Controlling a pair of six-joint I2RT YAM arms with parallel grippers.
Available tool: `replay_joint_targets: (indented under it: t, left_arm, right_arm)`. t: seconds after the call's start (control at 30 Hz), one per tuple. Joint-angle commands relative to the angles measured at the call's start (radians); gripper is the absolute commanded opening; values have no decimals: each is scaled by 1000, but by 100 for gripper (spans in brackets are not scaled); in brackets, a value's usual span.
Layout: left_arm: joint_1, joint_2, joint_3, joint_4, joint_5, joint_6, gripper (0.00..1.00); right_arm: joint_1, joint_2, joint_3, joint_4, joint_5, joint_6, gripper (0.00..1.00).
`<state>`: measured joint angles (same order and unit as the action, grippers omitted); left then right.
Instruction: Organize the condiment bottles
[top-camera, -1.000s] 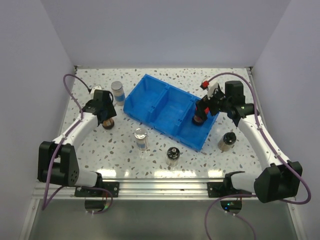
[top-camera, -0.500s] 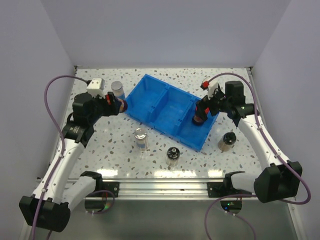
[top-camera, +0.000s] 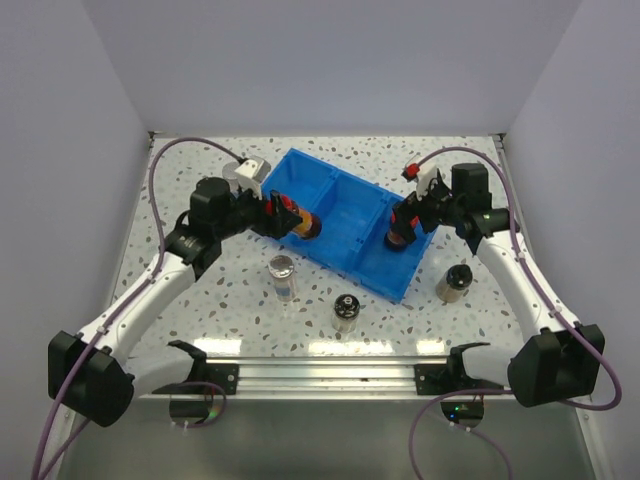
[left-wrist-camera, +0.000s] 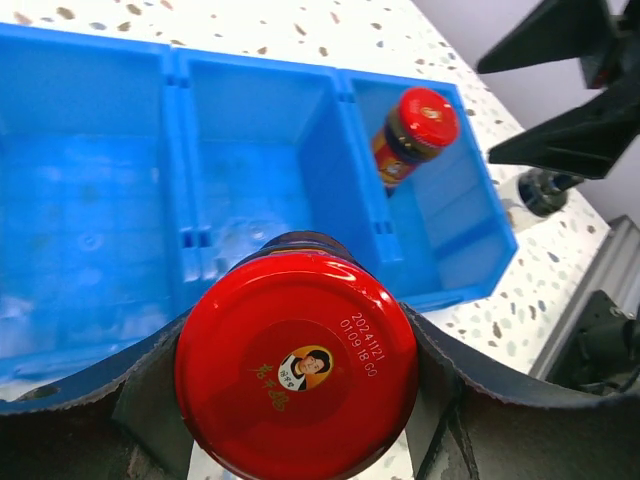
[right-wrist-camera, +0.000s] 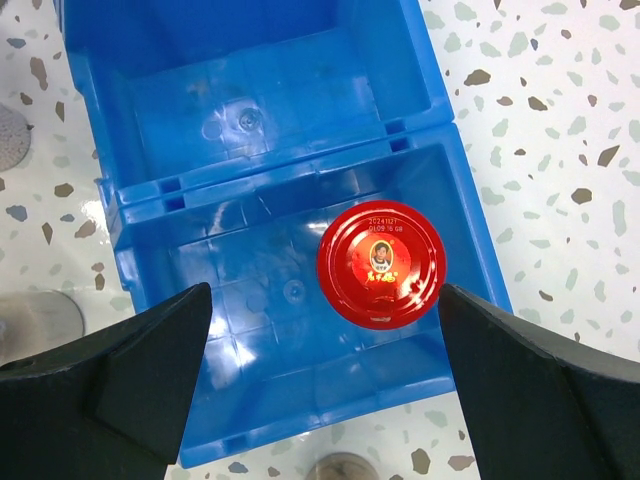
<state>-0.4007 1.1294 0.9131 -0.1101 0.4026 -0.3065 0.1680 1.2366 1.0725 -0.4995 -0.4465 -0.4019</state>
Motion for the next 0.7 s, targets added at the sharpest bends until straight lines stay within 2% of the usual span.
replay_joint_targets:
  t: [0.0, 0.33, 0.67]
  left_arm:
    - [-70, 13, 89, 271, 50, -62, 0]
    - [-266, 176, 181, 317, -21, -62, 0]
    - [-412, 438, 346, 282, -111, -10, 0]
  right_arm:
    - [-5, -26, -3, 32, -27, -8, 99]
    - [-12, -43, -6, 49, 21, 14, 99]
    - [-90, -149, -69, 190, 152, 138, 99]
